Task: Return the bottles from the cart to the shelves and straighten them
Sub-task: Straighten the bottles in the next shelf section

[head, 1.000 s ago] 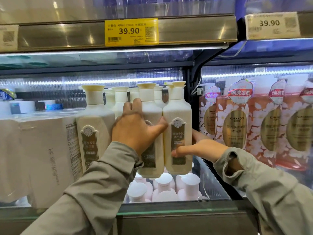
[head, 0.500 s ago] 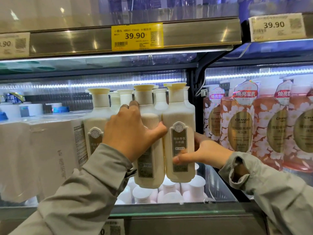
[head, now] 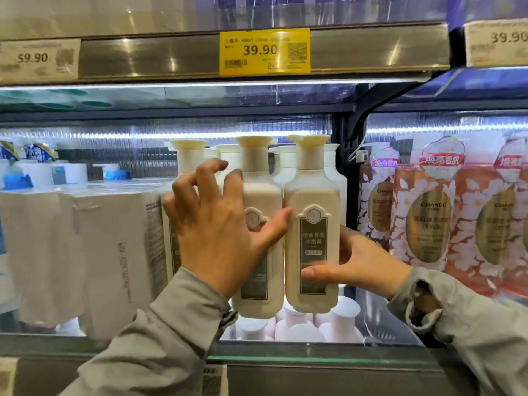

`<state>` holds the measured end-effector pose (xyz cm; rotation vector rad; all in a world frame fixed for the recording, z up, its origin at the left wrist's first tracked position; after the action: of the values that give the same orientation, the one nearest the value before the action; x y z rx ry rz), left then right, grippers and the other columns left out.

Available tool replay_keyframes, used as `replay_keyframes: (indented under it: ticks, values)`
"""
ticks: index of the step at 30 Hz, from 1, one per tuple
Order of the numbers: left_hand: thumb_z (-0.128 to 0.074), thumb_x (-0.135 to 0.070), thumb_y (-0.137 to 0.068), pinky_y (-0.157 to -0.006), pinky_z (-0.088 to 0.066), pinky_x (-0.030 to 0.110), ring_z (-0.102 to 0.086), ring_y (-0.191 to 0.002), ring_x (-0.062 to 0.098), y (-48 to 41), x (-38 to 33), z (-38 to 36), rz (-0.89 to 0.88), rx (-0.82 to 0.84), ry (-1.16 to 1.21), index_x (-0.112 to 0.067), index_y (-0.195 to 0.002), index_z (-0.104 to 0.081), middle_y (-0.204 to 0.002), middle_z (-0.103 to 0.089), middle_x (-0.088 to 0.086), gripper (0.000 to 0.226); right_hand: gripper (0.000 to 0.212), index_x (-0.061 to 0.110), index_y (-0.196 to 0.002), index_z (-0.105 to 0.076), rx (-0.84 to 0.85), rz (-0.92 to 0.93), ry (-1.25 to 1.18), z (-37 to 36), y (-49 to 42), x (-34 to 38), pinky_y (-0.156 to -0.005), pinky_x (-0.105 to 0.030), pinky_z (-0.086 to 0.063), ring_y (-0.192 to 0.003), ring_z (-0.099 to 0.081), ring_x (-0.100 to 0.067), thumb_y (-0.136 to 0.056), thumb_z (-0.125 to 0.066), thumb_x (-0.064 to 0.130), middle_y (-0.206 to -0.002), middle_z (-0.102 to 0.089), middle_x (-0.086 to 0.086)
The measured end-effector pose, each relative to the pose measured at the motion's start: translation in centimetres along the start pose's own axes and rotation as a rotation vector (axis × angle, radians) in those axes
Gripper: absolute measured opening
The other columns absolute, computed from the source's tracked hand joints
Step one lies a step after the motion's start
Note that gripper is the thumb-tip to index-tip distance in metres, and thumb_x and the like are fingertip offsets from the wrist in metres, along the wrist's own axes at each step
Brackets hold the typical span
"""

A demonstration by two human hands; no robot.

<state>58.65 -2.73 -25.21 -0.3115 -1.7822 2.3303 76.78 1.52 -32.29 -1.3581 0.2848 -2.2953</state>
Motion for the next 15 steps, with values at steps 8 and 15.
replay_keyframes:
  ticks: [8, 15]
  values:
    - [-0.030, -0.079, -0.074, -0.077, -0.041, 0.048, -0.025, -0.104, 0.025, 0.1, 1.3, -1.1, 0.043, -0.034, 0.014, -0.006, -0.094, -0.055, -0.113, -0.029, 0.005, 0.080, 0.068, 0.028, -0.114, -0.055, -0.055, 0.014, 0.058, -0.5, -0.5, -0.6, -0.081, -0.018, -0.053, -0.092, -0.068, -0.003, -0.057, -0.084, 0.051, -0.101, -0.072, 0.010]
    - [-0.030, -0.080, -0.073, -0.073, -0.044, 0.048, -0.027, -0.094, 0.026, 0.2, 1.7, -1.2, 0.059, -0.062, -0.023, -0.007, -0.096, -0.043, -0.105, -0.027, 0.007, 0.077, 0.073, 0.028, -0.124, -0.046, -0.026, 0.016, 0.133, -1.5, -0.9, -0.4, -0.089, -0.016, -0.049, -0.099, -0.062, 0.004, -0.061, -0.068, 0.056, -0.109, -0.066, 0.014]
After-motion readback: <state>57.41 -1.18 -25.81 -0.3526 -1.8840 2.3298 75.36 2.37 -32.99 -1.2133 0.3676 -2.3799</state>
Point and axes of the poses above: each hand's wrist, its own y-axis away from the middle knuckle, its own z-axis out of the back of the hand, x = y × z, the point moved 8 cm from there along -y, towards the middle knuckle
